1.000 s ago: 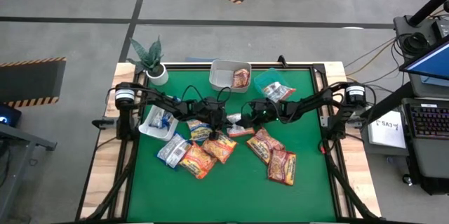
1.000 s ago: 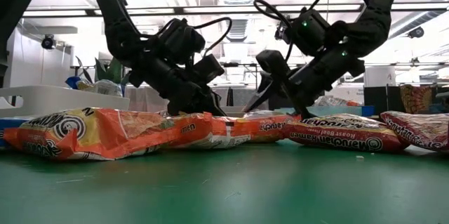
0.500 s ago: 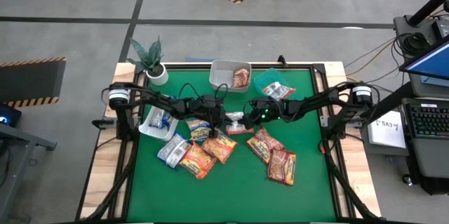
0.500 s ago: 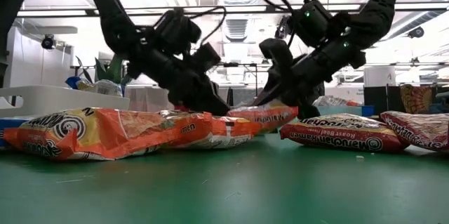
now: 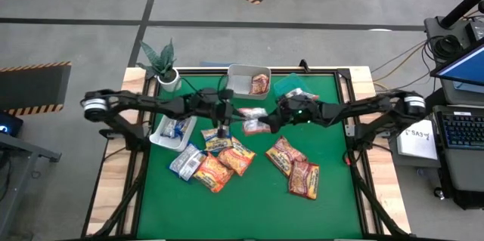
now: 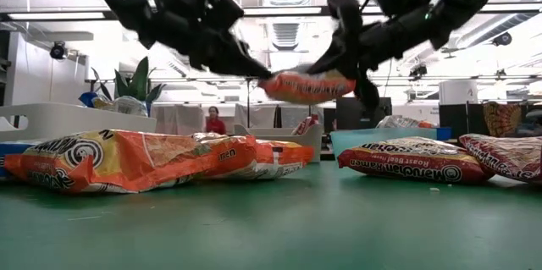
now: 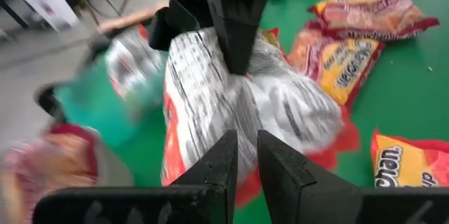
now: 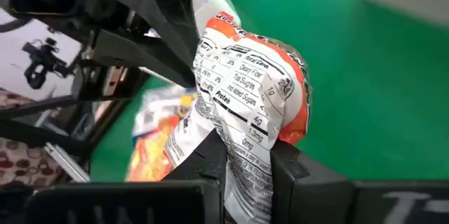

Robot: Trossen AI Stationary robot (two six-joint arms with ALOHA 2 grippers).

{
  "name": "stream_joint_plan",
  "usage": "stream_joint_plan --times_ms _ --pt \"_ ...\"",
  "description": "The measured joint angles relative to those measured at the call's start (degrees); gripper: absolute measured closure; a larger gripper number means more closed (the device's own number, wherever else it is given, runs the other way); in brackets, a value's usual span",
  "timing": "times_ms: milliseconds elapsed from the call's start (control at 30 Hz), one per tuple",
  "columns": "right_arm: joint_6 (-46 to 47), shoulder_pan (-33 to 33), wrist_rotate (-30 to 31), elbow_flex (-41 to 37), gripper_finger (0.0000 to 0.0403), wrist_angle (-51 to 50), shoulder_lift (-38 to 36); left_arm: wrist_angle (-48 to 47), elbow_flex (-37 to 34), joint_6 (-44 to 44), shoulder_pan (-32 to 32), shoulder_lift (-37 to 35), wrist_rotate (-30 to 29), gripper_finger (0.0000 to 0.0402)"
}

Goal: Sort Maruchan noodles
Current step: Put the orange noodle pack into the green bin

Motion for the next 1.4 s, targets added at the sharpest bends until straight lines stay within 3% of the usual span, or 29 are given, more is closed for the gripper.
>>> stream_joint_plan --times_ms 133,300,433,633,867,1400 --pt "-3.92 -1.33 3.12 3.13 0.0361 -11.76 -6.41 -1.3 -0.46 2.78 0.93 -6.52 0.17 0.0363" --pt "-9.92 -2.88 11.87 13.83 0.0361 -38.08 -10.36 -1.4 -1.01 3.74 2.53 -12.47 0.42 0.0363" --pt "-14.3 -5.96 17.8 25.31 0.0361 -61.09 -9.6 -0.73 -1.01 3.72 3.71 -14.95 0.47 0.0363" --pt "-18.01 -12.96 18.17 37.89 0.0361 -83.25 -4.83 -0.77 -1.01 3.63 4.73 -15.72 0.43 0.0363" --pt "-21.93 -16.51 18.09 40.8 0.0361 -90.61 2.41 -0.96 -1.01 3.89 5.48 -15.13 0.39 0.0363" --pt "-25.96 -16.44 18.51 40.41 0.0361 -88.45 18.65 -2.47 -1.01 3.89 5.74 -15.13 0.39 0.0363"
